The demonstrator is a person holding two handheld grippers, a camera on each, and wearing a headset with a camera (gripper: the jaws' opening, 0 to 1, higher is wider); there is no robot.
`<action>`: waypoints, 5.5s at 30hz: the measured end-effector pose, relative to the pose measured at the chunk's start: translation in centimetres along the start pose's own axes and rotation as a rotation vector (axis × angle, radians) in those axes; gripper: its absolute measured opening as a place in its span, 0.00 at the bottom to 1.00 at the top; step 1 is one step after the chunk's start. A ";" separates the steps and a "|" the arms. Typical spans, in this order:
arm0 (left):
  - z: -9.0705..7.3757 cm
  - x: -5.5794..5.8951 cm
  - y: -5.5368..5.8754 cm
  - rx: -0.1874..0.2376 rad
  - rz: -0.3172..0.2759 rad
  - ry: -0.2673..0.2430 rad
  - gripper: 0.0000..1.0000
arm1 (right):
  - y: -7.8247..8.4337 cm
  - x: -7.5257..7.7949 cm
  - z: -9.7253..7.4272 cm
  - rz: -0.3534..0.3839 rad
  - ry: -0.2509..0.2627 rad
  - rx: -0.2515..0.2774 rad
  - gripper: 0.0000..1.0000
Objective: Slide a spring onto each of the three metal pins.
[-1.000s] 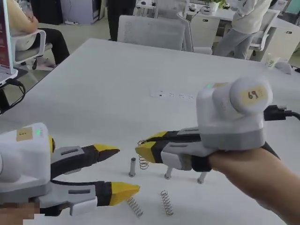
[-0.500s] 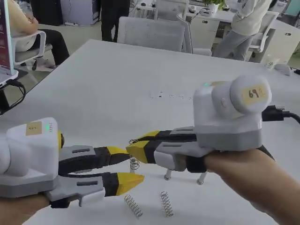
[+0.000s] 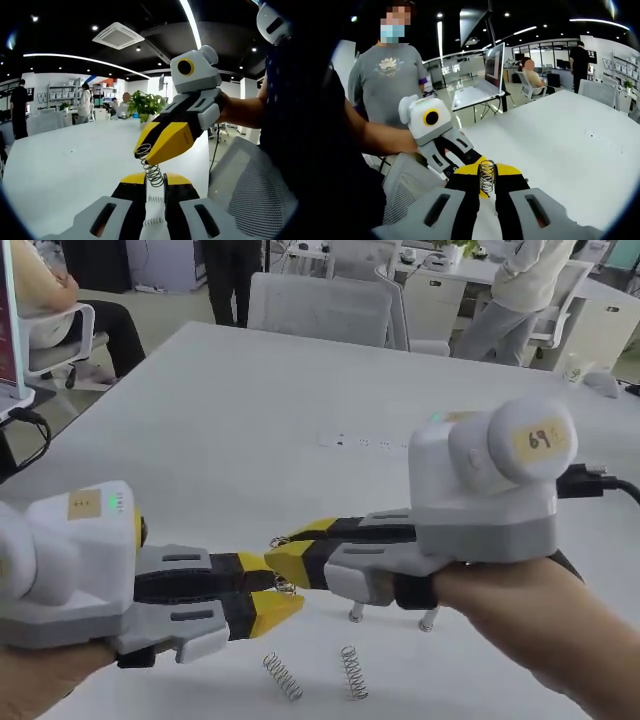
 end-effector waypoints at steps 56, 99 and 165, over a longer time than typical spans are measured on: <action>1.1 2.9 1.9 -0.215 0.180 0.157 0.02 | 3.6 -1.1 -1.2 -0.259 -0.260 -0.557 0.08; 1.2 2.3 2.3 -0.174 0.132 0.145 0.06 | 4.2 -0.7 -0.7 -0.291 -0.241 -0.625 0.08; -2.9 -1.1 5.3 -0.139 -0.012 -0.092 0.75 | 3.6 10.7 -7.7 -0.217 0.069 -0.720 0.08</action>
Point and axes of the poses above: the centre of the closed fingertips' face, and the gripper's own axes: z roughly forward along the fingers, x roughly to its right, y roughly out of its underside, the point moved 5 cm from there along -z, roughly backward along the fingers, and after that the axes turned 6 degrees about x, right-handed, at the moved point
